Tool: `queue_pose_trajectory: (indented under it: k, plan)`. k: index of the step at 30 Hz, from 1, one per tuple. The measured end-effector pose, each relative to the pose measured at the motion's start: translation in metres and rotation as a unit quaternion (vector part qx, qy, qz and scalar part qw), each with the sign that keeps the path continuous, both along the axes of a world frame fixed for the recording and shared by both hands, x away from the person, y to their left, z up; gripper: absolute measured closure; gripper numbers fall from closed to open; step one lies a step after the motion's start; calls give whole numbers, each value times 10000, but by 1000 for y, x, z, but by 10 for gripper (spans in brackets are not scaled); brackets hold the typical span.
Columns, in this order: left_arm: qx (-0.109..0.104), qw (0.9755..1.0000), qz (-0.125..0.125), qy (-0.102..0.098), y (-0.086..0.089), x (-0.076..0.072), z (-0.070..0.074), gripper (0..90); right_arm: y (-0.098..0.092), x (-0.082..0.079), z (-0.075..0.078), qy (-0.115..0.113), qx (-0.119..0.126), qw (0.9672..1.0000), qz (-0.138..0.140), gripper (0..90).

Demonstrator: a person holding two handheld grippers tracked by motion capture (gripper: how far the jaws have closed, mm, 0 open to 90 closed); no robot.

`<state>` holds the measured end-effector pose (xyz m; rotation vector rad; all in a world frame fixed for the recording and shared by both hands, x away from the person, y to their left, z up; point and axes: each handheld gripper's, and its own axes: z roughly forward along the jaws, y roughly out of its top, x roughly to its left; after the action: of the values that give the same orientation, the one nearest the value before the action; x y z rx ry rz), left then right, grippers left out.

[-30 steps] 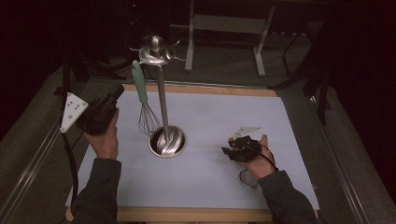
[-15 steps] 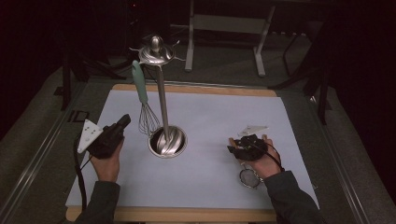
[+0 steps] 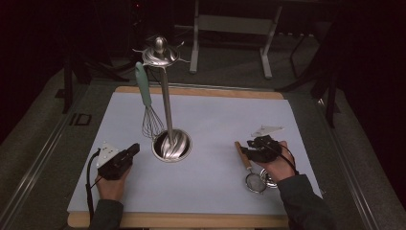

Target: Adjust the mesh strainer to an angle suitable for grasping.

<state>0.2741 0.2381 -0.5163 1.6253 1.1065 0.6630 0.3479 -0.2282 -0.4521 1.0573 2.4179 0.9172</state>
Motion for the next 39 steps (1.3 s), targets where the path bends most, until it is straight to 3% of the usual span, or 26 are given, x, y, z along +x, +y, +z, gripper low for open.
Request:
queue_pose_trajectory:
  k: [6, 12, 17, 24, 27, 31, 34, 39]
  plan:
    - [109, 9995, 48, 295, 7, -1, -13, 799, -10, 1, 5, -2, -5, 9999, -149, 589]
    - [45, 9992, 96, 397, 12, 0, -19, 774, -16, 1, 5, 39, -70, 9998, -176, 652]
    - [39, 9992, 90, 400, 11, -2, -20, 765, -18, 1, -3, 233, -109, 9993, -260, 693]
    - [275, 9987, -28, 419, 4, -4, -22, 759, -18, 1, -19, 533, -256, 9978, -295, 711]
    - [269, 9987, -18, 421, 4, -4, -22, 758, -18, 2, -27, 708, -276, 9967, -297, 707]
    - [269, 9989, -14, 395, 4, -4, -22, 758, -17, 3, -35, 948, -215, 9949, -269, 708]
    - [305, 9988, -18, 374, 3, -5, -22, 758, -17, 4, -35, 1075, -39, 9938, -264, 722]
    - [327, 9988, -36, 362, 2, -5, -22, 758, -15, 5, -36, 1296, 46, 9912, -271, 728]
